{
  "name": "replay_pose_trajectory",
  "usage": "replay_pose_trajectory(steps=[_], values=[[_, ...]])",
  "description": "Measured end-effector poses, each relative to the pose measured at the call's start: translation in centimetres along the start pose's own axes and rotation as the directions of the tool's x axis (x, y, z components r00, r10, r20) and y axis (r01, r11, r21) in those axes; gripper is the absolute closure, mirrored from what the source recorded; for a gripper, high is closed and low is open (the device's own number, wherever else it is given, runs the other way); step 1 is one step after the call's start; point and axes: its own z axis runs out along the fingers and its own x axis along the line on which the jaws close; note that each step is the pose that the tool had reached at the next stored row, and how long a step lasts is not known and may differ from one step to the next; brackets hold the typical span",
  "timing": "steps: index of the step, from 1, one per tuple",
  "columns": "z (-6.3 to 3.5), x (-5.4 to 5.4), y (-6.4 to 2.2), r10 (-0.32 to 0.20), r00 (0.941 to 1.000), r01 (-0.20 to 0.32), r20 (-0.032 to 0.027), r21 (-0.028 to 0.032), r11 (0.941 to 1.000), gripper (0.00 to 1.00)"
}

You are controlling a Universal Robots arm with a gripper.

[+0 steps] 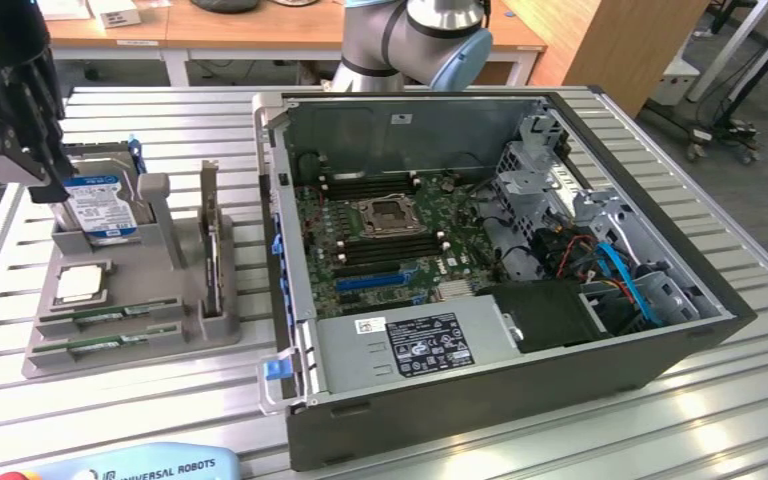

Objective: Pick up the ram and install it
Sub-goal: 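Pick up the ram and move it above insertion slot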

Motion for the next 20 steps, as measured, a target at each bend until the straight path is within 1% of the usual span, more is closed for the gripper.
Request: replay_pose_trajectory(steps=[9, 20], values=[[1.64, 0.0, -0.06, 0.0, 1.0, 0.0, 0.0, 0.0, 1.0, 0.65], [3.1, 0.1, -0.12, 0.0, 1.0, 0.0, 0.0, -0.0001, 1.0, 0.65]])
